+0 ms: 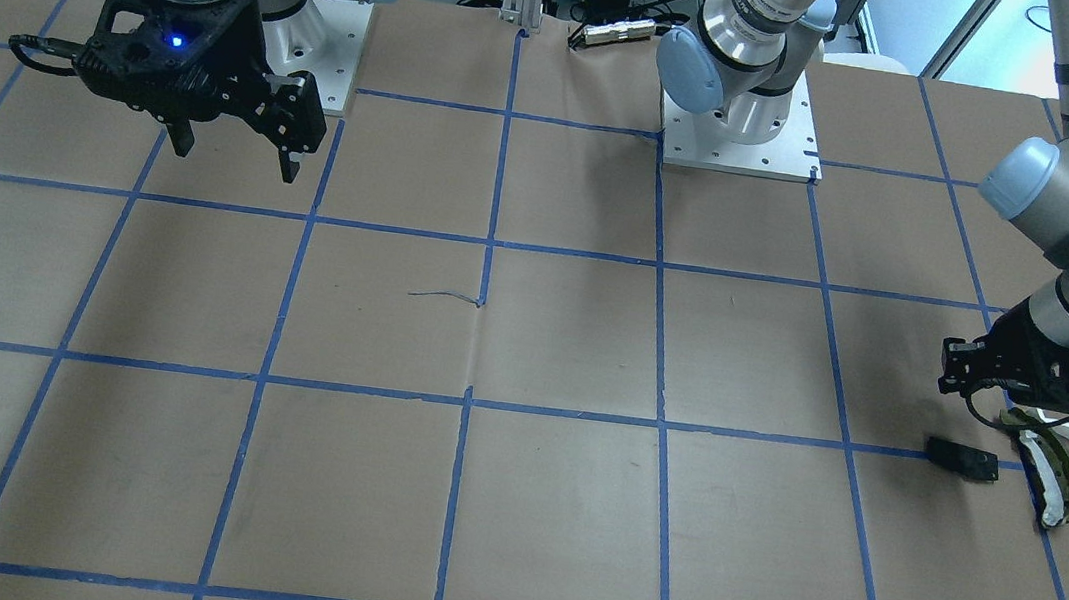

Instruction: Place bearing gear from tray to pile

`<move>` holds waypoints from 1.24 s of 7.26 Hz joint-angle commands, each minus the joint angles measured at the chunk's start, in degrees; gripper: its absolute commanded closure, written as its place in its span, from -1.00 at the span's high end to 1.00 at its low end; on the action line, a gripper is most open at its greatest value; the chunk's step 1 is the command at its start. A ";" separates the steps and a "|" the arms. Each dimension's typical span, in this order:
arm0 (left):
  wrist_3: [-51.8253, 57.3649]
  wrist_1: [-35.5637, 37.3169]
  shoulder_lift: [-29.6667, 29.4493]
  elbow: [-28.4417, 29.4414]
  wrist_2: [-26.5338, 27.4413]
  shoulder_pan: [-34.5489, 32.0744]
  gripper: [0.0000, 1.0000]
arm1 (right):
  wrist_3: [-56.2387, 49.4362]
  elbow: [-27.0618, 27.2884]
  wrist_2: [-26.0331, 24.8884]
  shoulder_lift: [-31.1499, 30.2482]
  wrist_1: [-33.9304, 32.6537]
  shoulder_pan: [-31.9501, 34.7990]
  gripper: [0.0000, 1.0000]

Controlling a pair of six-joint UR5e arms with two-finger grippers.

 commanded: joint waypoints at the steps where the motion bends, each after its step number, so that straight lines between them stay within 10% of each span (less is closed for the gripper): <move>1: 0.01 0.76 -1.43 -0.09 0.04 0.25 -0.42 | 0.03 -0.03 0.00 0.00 0.00 0.00 1.00; 6: -2.61 -3.60 4.60 1.05 1.01 -1.93 0.45 | 0.03 -0.03 0.00 0.00 0.00 0.00 1.00; 9: -23.46 -29.90 12.00 16.80 1.27 -17.98 0.47 | 0.03 -0.03 0.00 0.00 0.00 0.00 1.00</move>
